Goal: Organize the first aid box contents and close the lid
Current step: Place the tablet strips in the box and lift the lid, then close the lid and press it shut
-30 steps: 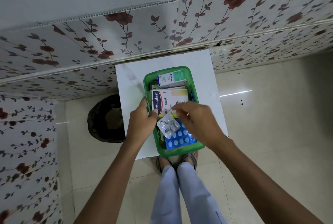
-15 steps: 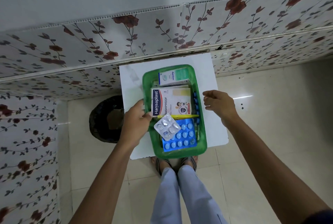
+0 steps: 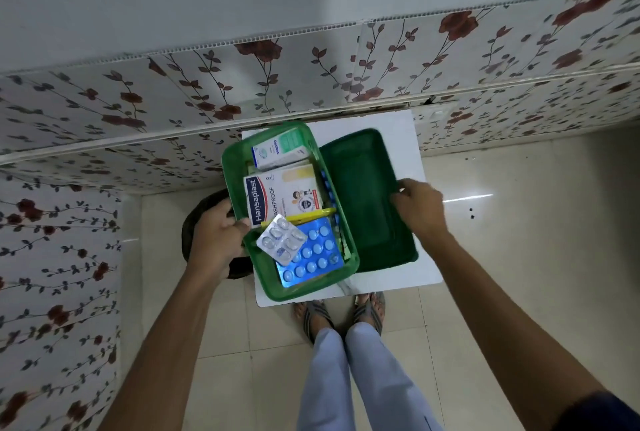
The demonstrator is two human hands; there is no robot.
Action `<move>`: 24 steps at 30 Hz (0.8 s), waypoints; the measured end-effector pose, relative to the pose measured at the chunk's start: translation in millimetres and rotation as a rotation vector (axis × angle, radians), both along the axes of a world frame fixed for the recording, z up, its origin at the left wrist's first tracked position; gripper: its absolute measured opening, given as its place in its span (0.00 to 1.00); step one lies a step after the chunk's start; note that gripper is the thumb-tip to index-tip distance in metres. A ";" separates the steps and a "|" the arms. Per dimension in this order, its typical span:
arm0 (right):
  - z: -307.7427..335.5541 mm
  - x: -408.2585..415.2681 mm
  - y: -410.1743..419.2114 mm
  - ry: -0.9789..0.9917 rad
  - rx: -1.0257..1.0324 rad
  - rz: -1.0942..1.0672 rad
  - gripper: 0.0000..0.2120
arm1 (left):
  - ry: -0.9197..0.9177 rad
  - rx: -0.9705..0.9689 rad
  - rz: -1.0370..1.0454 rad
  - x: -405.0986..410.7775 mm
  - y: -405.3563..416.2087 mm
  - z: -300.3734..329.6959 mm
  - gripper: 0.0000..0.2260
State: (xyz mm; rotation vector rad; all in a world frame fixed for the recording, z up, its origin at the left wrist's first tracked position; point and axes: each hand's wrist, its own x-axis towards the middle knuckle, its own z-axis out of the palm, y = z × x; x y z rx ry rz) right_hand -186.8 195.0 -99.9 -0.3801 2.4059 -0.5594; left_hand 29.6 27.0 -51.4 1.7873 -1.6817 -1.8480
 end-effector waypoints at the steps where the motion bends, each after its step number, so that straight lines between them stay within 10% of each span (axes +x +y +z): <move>1: 13.7 -4.8 1.8 0.064 -0.038 0.003 0.15 | -0.009 0.012 -0.005 0.3 0.6 -3.8 0.14; 7: 80.1 13.5 -6.5 0.320 -0.157 0.141 0.16 | -0.007 0.057 -0.045 -26.2 18.1 -23.8 0.16; 14: 48.7 55.2 -20.0 0.221 -0.010 0.365 0.31 | 0.048 0.090 -0.058 -44.6 31.8 -24.9 0.10; 20: 36.3 30.2 -24.1 0.174 -0.058 0.444 0.22 | 0.077 0.155 -0.058 -38.3 25.5 -21.0 0.22; 24: 28.9 14.9 -19.6 0.069 0.011 0.398 0.37 | 0.056 0.130 -0.108 -39.8 27.5 -19.0 0.23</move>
